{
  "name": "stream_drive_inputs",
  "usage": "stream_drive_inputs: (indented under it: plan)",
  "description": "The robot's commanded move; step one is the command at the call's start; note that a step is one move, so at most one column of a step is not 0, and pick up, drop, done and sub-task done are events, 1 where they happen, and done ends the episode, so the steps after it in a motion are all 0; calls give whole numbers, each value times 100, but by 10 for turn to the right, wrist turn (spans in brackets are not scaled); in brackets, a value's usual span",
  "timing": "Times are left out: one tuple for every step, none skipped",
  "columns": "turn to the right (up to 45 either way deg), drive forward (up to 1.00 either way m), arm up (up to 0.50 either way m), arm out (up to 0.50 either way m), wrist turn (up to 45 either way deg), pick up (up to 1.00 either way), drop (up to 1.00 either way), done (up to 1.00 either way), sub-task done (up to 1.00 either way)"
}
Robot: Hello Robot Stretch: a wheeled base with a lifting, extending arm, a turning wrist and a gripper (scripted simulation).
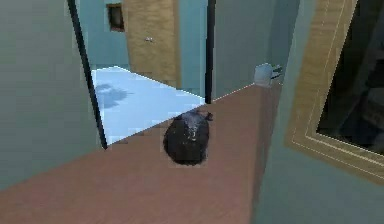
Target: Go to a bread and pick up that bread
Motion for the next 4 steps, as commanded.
stream_drive_inputs:
  plan:
    - [450, 0, 0, 0, 0, 0, 0, 0, 0]
    - [360, 0, 0, 0, 0, 0, 0, 0, 0]
    - [450, 0, 0, 0, 0, 0, 0, 0, 0]
    - [360, 0, 0, 0, 0, 0, 0, 0, 0]
